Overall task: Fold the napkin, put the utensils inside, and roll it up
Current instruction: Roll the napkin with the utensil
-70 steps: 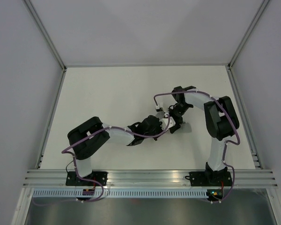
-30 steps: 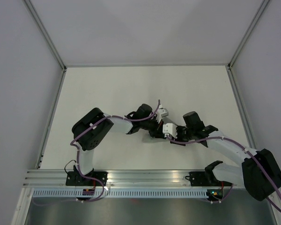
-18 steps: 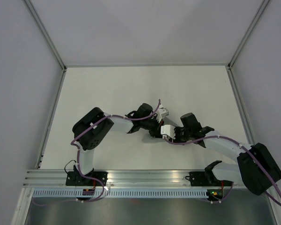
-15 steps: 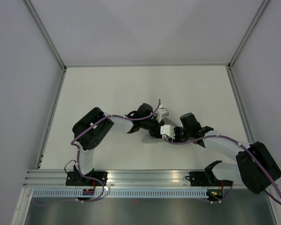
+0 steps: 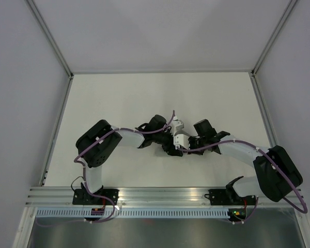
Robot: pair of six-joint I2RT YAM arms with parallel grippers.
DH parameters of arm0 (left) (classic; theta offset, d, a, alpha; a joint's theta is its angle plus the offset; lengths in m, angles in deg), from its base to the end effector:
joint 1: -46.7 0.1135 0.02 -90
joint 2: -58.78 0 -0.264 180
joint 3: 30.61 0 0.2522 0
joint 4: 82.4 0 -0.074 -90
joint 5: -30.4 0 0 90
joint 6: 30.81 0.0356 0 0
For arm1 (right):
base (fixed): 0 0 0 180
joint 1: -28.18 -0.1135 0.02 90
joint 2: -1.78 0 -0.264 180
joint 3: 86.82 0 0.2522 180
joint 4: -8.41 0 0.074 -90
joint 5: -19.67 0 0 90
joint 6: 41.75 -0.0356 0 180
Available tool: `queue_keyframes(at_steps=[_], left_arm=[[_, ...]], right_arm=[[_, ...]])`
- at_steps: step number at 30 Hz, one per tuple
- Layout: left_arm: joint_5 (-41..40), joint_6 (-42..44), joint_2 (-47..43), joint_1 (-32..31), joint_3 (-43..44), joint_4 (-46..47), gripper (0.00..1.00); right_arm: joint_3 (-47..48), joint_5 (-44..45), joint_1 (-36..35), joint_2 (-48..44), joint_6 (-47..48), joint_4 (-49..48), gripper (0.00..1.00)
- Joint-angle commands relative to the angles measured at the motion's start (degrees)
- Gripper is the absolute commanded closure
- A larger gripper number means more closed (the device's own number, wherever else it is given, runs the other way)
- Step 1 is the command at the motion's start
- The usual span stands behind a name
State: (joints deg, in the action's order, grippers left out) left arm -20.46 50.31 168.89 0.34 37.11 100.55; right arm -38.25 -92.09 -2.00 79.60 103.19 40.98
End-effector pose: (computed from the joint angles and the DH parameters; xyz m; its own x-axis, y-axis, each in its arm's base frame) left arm 0.2429 -0.2873 0.1268 -0.5717 0.4261 -0.7011 0.8193 0.2513 -0.5154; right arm 0.1964 0.1295 0.1540 0.0683 -0.8397 -0.5388 -0.9789 0.0479 -0.1988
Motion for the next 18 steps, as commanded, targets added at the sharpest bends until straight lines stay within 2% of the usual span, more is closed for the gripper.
queue_keyframes(at_steps=[1,10,18], left_arm=[[-2.74,-0.96,-3.13,1.1,-3.68,-4.24,0.38],[-8.55,-6.49,-11.05,5.67,-11.05,7.8,0.31],[-8.2,-6.67,-13.42,7.08,-12.12,10.09,0.28]], right_arm=[[1.13,1.54,0.11,3.47,-0.01,6.15,0.92],[5.79,0.14,0.11,9.09,0.17,11.95,0.94],[10.54,-1.62,0.38,13.4,1.05,18.01,0.96]])
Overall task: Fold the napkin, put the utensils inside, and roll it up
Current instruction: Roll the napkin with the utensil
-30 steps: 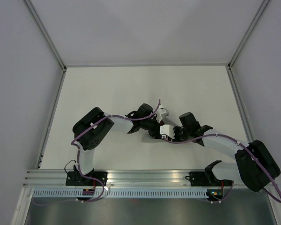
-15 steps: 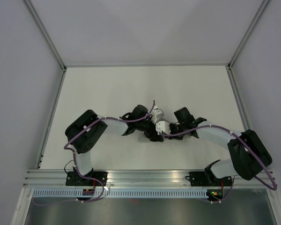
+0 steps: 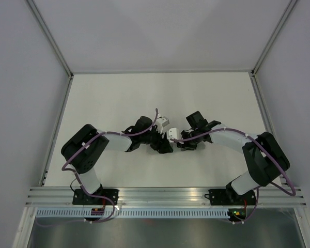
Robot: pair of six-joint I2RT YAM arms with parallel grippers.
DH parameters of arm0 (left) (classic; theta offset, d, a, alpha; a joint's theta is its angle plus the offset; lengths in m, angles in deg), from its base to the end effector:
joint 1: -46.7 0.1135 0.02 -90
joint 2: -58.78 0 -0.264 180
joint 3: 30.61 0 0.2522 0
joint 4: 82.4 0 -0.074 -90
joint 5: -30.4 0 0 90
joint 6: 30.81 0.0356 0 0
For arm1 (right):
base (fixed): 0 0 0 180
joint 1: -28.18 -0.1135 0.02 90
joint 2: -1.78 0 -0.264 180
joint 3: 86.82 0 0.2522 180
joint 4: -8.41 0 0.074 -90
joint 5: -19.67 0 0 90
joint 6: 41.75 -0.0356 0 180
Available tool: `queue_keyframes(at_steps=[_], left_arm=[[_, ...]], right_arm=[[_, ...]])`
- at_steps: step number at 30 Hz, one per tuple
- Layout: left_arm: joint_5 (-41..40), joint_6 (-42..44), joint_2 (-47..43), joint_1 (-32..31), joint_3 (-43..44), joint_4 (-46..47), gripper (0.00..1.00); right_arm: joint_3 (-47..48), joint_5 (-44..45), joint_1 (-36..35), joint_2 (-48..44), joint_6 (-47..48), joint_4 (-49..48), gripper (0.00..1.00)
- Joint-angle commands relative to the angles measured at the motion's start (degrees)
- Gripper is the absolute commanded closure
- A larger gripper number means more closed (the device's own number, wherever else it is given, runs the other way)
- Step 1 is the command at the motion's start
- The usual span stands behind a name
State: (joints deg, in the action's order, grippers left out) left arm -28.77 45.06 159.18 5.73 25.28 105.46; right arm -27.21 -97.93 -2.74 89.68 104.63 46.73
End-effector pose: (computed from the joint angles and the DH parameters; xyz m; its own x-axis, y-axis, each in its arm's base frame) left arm 0.2383 -0.2311 0.1339 -0.6503 0.2871 -0.7033 0.7370 0.4629 -0.4925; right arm 0.2268 0.1551 0.1609 0.0746 -0.8155 -0.5739 -0.9952 -0.0241 -0.0951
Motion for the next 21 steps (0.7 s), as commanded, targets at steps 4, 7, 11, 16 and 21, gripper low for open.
queue_keyframes(at_steps=[4,7,11,16,21], left_arm=[[2.65,0.59,-3.81,1.68,0.15,4.83,0.26],[4.23,1.21,-4.16,1.68,-0.38,6.49,0.25],[4.07,1.21,-5.3,1.68,-1.17,9.65,0.23],[4.68,2.52,-8.02,1.68,-1.88,11.16,0.22],[2.32,4.46,-10.48,1.68,-1.44,9.05,0.22]], right_arm=[[-0.05,4.21,1.03,4.83,-0.04,13.06,0.97],[-0.32,4.39,1.03,5.0,-0.3,12.71,0.97],[-0.41,4.3,1.12,5.09,-0.57,12.53,0.97],[-0.49,4.3,1.12,5.18,-0.83,12.18,0.98],[-0.41,4.13,1.03,6.06,-0.83,12.36,0.98]])
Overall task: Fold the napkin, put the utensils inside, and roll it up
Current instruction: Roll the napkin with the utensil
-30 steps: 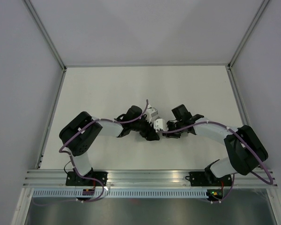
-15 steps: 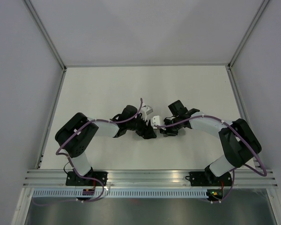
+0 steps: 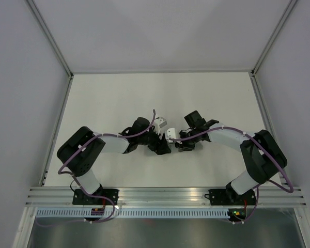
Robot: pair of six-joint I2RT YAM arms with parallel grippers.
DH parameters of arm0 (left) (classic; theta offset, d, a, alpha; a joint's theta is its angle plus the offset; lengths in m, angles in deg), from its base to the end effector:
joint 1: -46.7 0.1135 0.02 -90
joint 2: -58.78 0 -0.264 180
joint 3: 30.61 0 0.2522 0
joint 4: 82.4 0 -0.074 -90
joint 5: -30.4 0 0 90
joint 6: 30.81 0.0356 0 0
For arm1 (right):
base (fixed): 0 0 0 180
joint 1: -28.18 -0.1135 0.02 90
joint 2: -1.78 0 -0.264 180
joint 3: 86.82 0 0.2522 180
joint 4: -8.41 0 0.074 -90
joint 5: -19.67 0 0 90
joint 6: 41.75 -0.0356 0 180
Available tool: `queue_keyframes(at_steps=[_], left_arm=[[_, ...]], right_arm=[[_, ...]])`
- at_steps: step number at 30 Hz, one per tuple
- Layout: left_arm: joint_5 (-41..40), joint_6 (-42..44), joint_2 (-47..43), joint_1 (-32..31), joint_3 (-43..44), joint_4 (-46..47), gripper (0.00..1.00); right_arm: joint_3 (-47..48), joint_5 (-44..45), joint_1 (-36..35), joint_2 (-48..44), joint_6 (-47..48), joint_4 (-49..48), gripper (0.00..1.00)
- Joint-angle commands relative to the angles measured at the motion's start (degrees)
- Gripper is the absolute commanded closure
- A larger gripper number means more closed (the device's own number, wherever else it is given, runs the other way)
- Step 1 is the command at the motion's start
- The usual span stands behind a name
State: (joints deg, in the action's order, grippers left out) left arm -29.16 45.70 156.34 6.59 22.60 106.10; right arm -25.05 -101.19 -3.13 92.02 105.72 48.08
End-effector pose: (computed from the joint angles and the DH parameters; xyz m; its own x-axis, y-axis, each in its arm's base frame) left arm 0.2331 -0.2199 0.1376 -0.6384 0.2748 -0.7190 0.7410 0.4719 -0.4776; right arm 0.2312 0.1620 0.1602 0.0873 -0.7940 -0.6016 -0.9962 -0.0656 -0.0579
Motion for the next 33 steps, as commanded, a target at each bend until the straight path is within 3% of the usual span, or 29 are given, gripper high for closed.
queue_keyframes(at_steps=[1,14,28,33], left_arm=[[2.61,4.35,-8.08,0.83,1.17,8.41,0.21],[-5.19,7.34,-12.04,0.92,0.81,8.23,0.18],[-12.59,7.17,-18.71,2.94,-5.07,11.66,0.14],[-21.44,5.33,-25.91,3.38,-9.98,15.0,0.14]], right_arm=[[-2.57,7.47,1.51,3.89,-1.75,11.18,0.98],[-2.31,8.79,1.51,5.03,-1.4,12.67,0.99],[-1.61,8.88,1.51,7.23,-2.37,12.49,1.0],[2.78,7.66,1.69,10.48,-2.19,16.26,1.0]])
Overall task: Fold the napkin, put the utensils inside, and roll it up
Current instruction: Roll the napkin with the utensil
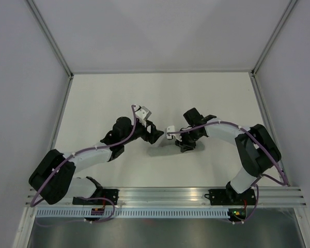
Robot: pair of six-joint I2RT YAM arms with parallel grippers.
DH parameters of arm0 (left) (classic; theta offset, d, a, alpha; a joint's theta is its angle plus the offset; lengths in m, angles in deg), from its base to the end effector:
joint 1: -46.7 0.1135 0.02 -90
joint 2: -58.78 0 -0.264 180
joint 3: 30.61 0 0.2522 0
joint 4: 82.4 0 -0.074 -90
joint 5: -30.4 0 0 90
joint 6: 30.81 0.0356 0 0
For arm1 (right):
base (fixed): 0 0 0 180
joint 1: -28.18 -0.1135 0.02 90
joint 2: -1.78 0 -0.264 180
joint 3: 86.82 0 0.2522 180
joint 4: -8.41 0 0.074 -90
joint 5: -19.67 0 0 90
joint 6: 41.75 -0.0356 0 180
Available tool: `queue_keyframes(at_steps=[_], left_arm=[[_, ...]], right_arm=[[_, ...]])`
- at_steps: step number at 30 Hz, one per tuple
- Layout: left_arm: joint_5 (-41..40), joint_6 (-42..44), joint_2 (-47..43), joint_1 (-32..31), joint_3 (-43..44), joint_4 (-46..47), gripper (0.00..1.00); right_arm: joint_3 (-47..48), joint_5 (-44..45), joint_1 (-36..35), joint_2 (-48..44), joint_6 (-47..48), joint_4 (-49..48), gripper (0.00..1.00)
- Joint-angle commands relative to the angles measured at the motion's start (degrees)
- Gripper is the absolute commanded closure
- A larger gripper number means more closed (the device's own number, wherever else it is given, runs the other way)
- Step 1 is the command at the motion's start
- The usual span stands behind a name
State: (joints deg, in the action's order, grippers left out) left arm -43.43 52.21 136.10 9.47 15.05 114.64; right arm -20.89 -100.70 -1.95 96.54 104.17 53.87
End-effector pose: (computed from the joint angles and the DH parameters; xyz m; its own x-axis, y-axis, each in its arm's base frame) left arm 0.2181 -0.1781 0.2114 -0.2962 0.0785 -0.9519 0.7653 0.6158 -0.1874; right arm 0.2428 0.1617 0.1542 -0.0098 -0.8319 -0.5548 -0.9986 -0.0206 0.0485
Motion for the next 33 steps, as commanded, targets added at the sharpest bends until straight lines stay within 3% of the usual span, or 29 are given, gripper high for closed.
queue_keyframes(at_steps=[1,10,18,24,29,33], left_arm=[[-7.2,-1.54,-6.64,0.58,-3.24,6.98,0.13],[-11.59,-5.14,-18.33,0.93,-13.08,9.97,0.12],[-4.66,-6.38,-28.63,0.76,-14.86,6.38,0.13],[-6.31,1.26,-23.37,-4.77,-10.64,-1.27,0.12],[-13.69,9.85,-14.75,-14.42,-7.91,-0.4,0.11],[-14.76,14.36,-9.21,-17.34,-7.11,4.5,0.1]], right_arm=[[-0.66,6.73,0.68,6.4,-0.46,11.27,0.99],[8.47,3.22,4.37,13.42,1.21,19.87,1.0],[14.19,2.25,6.49,20.11,1.82,24.45,1.0],[18.67,2.07,6.84,24.24,1.65,27.18,0.99],[22.72,1.98,6.93,27.14,0.95,28.59,1.0],[25.18,2.33,6.93,28.55,-0.11,29.47,0.99]])
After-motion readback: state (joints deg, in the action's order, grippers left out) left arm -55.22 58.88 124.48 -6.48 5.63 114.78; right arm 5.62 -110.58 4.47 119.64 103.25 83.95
